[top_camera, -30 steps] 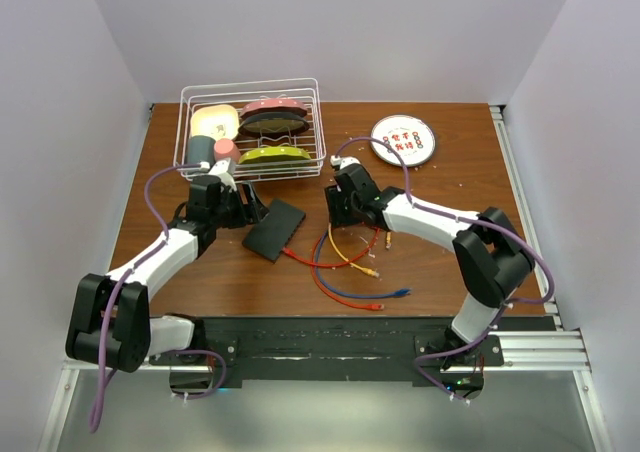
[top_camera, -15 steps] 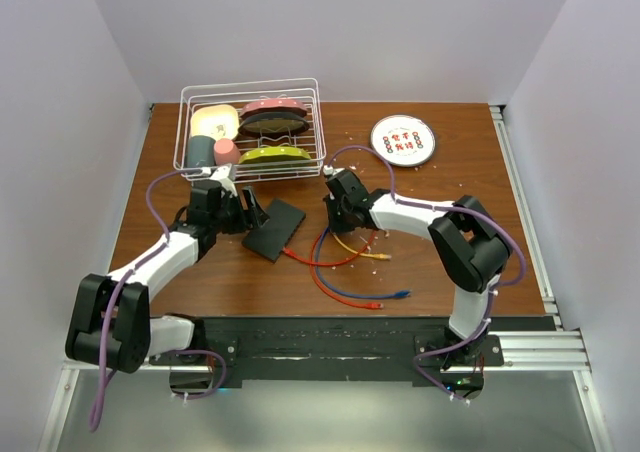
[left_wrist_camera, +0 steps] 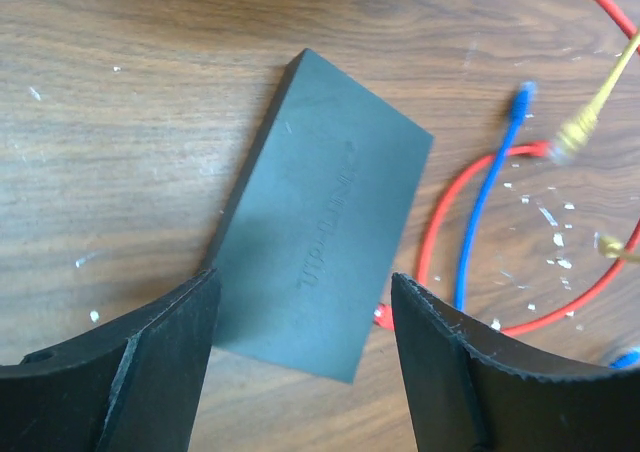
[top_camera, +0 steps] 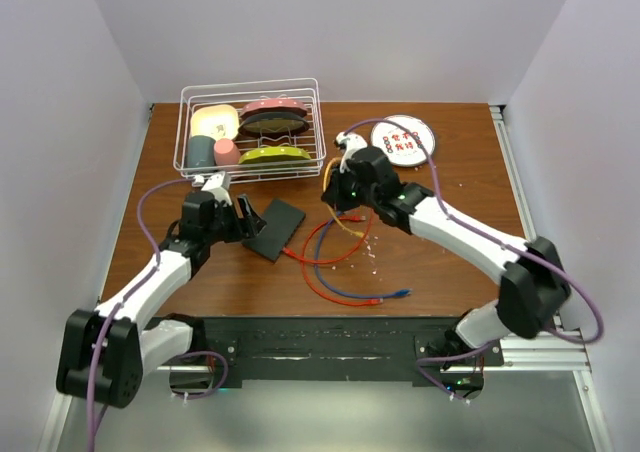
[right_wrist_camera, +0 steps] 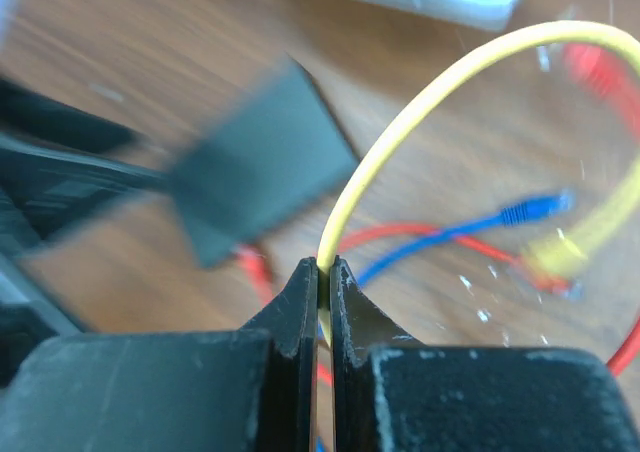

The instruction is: Insert the plug into the switch port

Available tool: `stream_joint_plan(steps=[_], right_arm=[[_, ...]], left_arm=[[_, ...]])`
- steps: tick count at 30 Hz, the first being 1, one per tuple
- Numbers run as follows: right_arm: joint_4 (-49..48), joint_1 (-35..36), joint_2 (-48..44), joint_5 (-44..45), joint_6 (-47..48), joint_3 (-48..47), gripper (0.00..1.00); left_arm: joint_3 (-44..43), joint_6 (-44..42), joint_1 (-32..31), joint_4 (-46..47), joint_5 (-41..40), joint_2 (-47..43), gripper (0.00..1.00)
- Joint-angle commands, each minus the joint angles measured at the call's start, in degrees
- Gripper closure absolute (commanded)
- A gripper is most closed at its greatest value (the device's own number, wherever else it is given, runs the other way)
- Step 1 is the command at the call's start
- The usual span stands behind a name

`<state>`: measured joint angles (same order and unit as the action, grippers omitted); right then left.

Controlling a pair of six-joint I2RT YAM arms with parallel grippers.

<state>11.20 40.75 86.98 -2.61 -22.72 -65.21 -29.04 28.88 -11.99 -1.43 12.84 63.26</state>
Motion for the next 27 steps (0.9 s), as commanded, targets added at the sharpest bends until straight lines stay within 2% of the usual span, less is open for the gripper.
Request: stream_joint_plan(steps=[1, 5, 9, 13, 17, 21, 22, 27], right_arm=[[-2.1, 0.1, -5.5, -5.1, 1.7, -1.2, 1.0], [-2.8, 0.1, -12.3, -6.8, 0.2, 1.8, 1.0], [-2.7, 0.2, -17.1, -4.8, 0.0, 5.8, 1.0], [-0.3, 0.2, -17.7, -5.0, 1.8, 6.0, 1.0], [-0.4, 0.1, -16.2, -9.9, 4.9, 3.6, 1.0], [0.1, 0.4, -13.8, -23.1, 11.2, 4.0, 1.0], [1.3, 1.0, -12.9, -23.8, 12.3, 4.0, 1.0], [10.6, 6.3, -10.6, -14.4, 16.5, 7.5, 1.0]], left_arm=[[2.0, 1.9, -0.1, -1.3, 1.6, -7.6, 0.27], [3.8, 2.8, -0.1, -3.1, 4.1, -12.0, 0.27], [4.2, 2.8, -0.1, -5.9, 4.6, -15.2, 0.27], [3.7, 3.5, -0.1, -6.0, 5.4, -16.9, 0.26], [4.2, 3.5, -0.1, -3.1, 7.3, -16.4, 0.26], [4.8, 4.0, -0.1, -0.8, 7.7, -14.5, 0.26], [4.7, 4.0, -0.1, -0.4, 7.9, -14.0, 0.26], [5.0, 3.3, -0.1, 3.8, 7.4, -9.1, 0.26]])
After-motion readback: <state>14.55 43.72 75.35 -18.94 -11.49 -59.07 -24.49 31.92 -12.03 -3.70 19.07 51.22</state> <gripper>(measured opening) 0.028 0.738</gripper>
